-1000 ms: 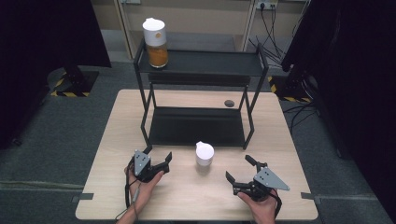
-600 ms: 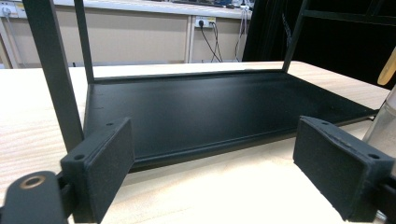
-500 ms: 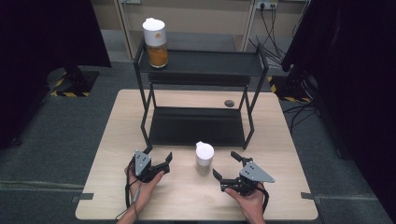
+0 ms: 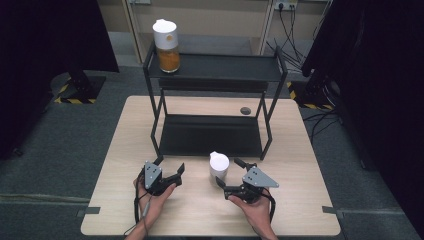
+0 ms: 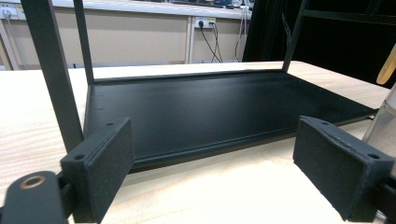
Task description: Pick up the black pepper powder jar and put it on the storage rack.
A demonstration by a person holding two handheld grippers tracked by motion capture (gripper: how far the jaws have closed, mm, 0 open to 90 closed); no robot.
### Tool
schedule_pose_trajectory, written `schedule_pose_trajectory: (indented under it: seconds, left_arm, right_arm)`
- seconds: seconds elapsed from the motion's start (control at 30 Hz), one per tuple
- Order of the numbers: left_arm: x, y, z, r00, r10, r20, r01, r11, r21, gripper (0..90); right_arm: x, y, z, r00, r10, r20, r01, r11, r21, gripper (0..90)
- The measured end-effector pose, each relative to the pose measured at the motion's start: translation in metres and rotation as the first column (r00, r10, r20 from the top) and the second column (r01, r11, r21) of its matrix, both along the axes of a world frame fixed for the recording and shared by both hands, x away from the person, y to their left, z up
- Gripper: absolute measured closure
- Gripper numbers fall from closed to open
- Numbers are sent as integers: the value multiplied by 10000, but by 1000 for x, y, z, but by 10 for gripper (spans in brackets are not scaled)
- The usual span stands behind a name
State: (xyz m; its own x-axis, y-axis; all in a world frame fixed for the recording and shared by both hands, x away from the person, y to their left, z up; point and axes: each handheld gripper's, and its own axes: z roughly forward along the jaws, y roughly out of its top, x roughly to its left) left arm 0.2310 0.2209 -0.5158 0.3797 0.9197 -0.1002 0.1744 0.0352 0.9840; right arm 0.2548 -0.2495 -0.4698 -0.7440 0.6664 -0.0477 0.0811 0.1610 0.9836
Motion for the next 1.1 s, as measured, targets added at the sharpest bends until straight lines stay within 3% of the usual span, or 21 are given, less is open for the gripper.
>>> schedule_pose_trajectory:
  seconds: [0.53, 1.1]
  left_arm:
    - [0, 0, 0, 10000, -9, 10, 9, 10000, -3, 122]
    - [0, -1, 0, 10000, -30, 26, 29, 10000, 78, 124]
  right_arm:
    - [14, 14, -1, 10000, -27, 32, 28, 9996, -288, 208]
    - [18, 17, -8, 9999, 136, -57, -136, 9998, -122, 306]
